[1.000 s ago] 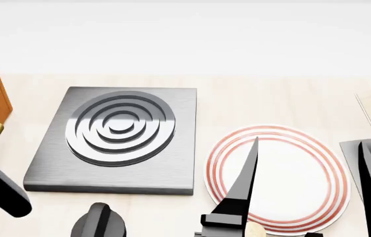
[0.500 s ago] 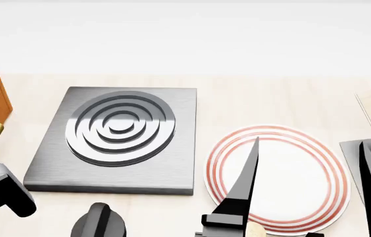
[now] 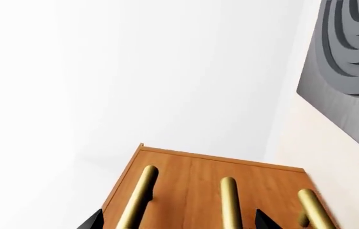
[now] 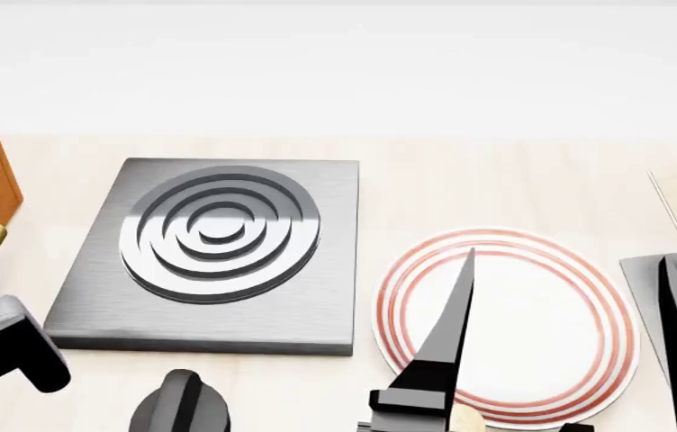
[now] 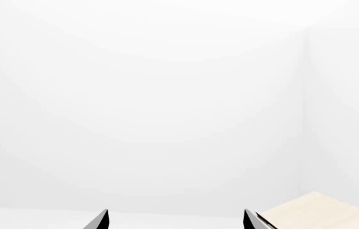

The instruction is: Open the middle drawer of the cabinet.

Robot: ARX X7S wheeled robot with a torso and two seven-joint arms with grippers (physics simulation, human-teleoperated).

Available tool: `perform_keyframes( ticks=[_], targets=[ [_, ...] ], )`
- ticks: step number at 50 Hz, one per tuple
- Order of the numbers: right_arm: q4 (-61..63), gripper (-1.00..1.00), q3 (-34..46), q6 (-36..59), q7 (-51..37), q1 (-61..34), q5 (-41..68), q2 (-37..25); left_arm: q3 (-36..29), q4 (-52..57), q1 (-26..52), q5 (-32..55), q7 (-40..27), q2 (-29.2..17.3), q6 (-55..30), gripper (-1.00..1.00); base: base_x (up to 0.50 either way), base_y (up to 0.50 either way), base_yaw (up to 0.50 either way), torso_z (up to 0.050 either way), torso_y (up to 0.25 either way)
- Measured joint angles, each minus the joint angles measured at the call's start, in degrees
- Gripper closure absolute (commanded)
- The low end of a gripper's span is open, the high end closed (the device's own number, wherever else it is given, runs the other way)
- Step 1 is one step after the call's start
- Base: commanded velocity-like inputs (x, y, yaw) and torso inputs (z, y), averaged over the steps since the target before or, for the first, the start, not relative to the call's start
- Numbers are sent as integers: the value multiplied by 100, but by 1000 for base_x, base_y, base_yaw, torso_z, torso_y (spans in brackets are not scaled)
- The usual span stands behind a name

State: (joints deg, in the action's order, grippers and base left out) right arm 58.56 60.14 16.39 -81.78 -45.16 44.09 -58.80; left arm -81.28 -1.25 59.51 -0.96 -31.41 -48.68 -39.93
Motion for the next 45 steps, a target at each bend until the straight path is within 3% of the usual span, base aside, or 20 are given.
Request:
perform_keyframes(
  ticks=[45],
  targets=[
    [13, -100, 111, -28, -52, -118, 25, -43, -33, -1090, -11, 56, 204, 325, 405, -100, 0, 0, 0, 0, 0]
  ],
)
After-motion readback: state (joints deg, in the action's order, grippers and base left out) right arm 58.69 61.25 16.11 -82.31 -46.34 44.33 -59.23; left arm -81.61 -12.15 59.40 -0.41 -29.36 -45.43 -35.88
